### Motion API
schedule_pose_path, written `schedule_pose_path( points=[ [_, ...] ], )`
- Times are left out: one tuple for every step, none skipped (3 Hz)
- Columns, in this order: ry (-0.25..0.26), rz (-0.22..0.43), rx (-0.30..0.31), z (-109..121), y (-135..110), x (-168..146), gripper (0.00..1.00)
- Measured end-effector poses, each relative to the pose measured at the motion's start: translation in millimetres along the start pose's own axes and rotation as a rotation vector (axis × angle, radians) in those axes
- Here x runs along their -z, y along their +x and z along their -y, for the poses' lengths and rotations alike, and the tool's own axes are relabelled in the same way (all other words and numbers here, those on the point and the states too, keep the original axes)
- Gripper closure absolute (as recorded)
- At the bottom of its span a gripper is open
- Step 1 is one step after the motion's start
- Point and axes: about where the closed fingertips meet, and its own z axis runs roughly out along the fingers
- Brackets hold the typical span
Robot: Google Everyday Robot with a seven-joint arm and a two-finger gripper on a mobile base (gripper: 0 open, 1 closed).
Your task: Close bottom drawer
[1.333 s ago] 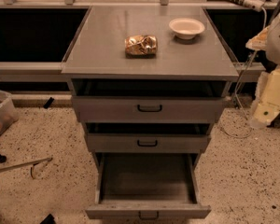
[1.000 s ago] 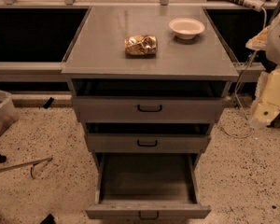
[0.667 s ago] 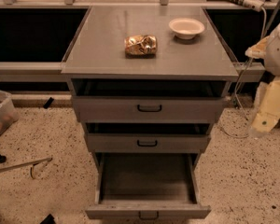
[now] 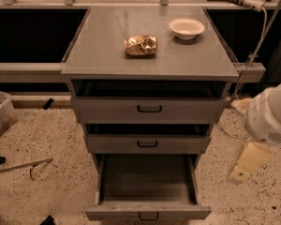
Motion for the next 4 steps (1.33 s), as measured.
schedule_pose_path(
  points=[
    [-0.073, 0.033, -0.037, -30, 14, -89, 0.0],
    [-0.162, 0.069, -0.079, -68, 29, -176, 0.0],
    [-0.162, 0.069, -0.079, -68, 29, -176, 0.0],
    [-0.179, 0.058, -0.085, -78, 32, -215, 0.0]
  ],
)
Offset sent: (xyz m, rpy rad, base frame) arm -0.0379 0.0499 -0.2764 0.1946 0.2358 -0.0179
